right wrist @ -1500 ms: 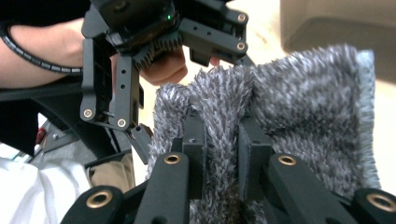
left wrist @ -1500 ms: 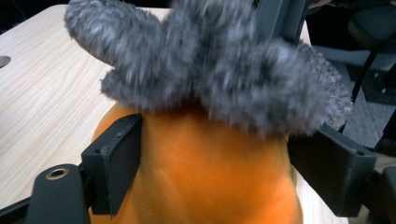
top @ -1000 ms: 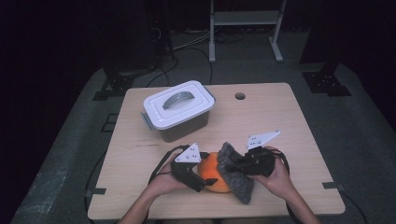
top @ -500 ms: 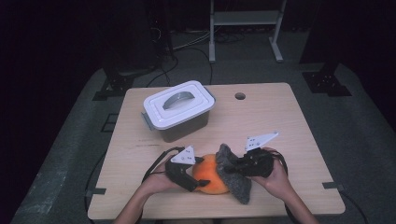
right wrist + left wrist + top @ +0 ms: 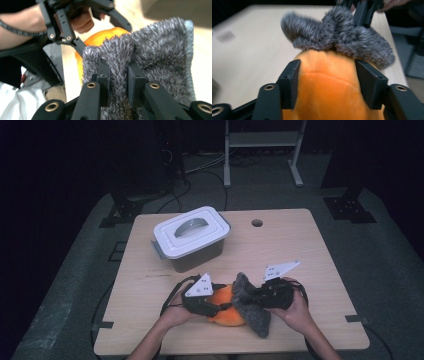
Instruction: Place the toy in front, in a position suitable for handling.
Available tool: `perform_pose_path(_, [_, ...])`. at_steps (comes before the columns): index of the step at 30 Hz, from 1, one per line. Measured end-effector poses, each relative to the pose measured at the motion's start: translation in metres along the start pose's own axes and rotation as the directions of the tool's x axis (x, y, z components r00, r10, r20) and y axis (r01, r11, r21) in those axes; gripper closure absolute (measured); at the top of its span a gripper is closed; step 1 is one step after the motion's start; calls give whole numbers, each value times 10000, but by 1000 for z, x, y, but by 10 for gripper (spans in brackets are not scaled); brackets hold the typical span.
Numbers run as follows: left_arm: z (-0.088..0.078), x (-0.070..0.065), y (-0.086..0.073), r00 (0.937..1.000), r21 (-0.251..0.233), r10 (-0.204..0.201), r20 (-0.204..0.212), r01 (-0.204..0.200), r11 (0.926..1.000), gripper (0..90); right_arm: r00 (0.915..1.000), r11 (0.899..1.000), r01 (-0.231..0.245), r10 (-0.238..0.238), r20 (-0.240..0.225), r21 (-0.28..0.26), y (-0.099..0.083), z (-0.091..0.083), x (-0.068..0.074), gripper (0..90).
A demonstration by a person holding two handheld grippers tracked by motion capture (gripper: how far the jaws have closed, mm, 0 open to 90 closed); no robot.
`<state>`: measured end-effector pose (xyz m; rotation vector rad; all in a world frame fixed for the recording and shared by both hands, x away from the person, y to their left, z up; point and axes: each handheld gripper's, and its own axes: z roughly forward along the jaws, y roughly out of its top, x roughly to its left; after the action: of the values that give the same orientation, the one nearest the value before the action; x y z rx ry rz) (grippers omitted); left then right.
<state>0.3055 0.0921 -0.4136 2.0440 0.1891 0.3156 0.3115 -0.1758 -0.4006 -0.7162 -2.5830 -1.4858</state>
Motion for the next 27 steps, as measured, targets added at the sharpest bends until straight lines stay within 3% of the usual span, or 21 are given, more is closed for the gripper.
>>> perform_pose_path(2, [1,-1,2,9995,-171,200,-264,-205,9996,393,9998,9992,-38,46,197,-400,2,-7,-2,743])
perform_pose_path(5, [3,1,-3,9996,126,264,-51,-263,9996,360,9996,9981,-182,194,203,-588,1,-7,-6,742])
perform_pose_path(8, [-3,6,-8,9998,627,104,191,-115,9980,317,9992,9998,-193,195,340,-66,-3,2,-8,740])
perform_pose_path(12, [-14,14,-20,9982,1262,-390,449,331,9915,273,9996,9984,-288,284,93,487,-11,15,-11,740])
perform_pose_path(15, [-21,19,-26,9963,1243,-727,456,665,9900,254,9986,9963,-532,535,-21,679,-16,16,-16,738])
perform_pose_path(18, [-24,20,-26,9954,1224,-783,554,711,9899,243,9978,9943,-661,663,9,832,-21,13,-20,739])
perform_pose_path(22, [-22,21,-24,9939,1182,-947,562,876,9891,202,9973,9968,-726,723,124,338,-17,4,-20,739])
perform_pose_path(24, [-20,20,-23,9951,1259,-817,558,741,9893,215,9973,9972,-722,719,-162,-176,-11,4,-17,730])
perform_pose_path(27, [-20,19,-23,9958,1353,-704,581,620,9889,230,9986,9988,-496,497,-175,20,-8,11,-14,724])
